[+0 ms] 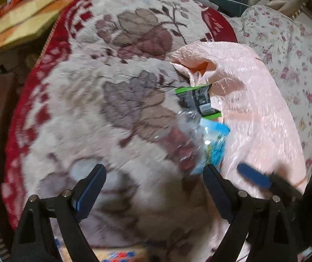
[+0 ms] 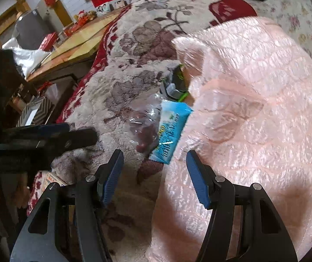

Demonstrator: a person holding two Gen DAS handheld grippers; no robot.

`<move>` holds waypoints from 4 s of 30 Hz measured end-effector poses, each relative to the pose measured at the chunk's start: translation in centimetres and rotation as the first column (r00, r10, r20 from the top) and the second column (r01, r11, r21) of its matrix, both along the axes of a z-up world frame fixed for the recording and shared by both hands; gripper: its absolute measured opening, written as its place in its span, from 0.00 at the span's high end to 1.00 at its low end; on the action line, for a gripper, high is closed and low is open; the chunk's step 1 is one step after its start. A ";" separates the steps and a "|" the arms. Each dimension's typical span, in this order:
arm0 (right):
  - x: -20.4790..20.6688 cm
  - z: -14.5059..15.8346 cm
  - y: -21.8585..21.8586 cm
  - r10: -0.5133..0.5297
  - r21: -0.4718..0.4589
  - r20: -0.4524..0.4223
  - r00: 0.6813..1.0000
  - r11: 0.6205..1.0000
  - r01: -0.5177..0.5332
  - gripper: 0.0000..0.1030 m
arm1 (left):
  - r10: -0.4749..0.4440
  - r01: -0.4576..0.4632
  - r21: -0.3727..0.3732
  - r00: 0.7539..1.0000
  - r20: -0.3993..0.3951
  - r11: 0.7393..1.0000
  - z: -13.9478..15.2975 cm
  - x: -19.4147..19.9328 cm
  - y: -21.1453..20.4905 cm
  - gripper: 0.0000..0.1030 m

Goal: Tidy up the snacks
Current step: 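Grasp the clear bag of dates with the left gripper while the right grasps the blue sachima packet, then carry the date bag and blue sachima packet over the tray with both grippers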

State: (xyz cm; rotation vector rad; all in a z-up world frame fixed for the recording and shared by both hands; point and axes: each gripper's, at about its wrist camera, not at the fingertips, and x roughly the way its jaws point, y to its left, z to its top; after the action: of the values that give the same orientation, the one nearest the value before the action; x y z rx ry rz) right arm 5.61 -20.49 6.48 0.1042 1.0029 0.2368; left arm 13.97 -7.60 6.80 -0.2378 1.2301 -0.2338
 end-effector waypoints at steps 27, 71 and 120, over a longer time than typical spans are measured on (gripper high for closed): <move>1.1 -0.7 1.5 0.047 -0.004 0.038 0.998 0.999 -0.047 0.42 | -0.043 0.043 0.010 0.999 0.022 0.999 -1.9 1.3 0.2 0.83; 2.8 -5.8 2.1 0.007 -0.037 0.001 1.000 0.999 -0.007 0.72 | -0.115 0.116 0.052 0.993 -0.020 0.992 -3.9 3.9 -2.1 0.64; -7.5 1.0 22.3 0.364 -0.013 0.048 0.930 0.931 -0.364 0.73 | 0.279 -0.325 0.182 0.930 0.239 0.928 5.3 -17.9 20.2 0.67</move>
State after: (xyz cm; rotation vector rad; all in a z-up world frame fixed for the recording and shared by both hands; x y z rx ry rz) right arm -1.86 1.77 7.52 -0.0935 0.9684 0.5747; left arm -3.89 12.61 12.13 -0.2033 0.9841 0.1442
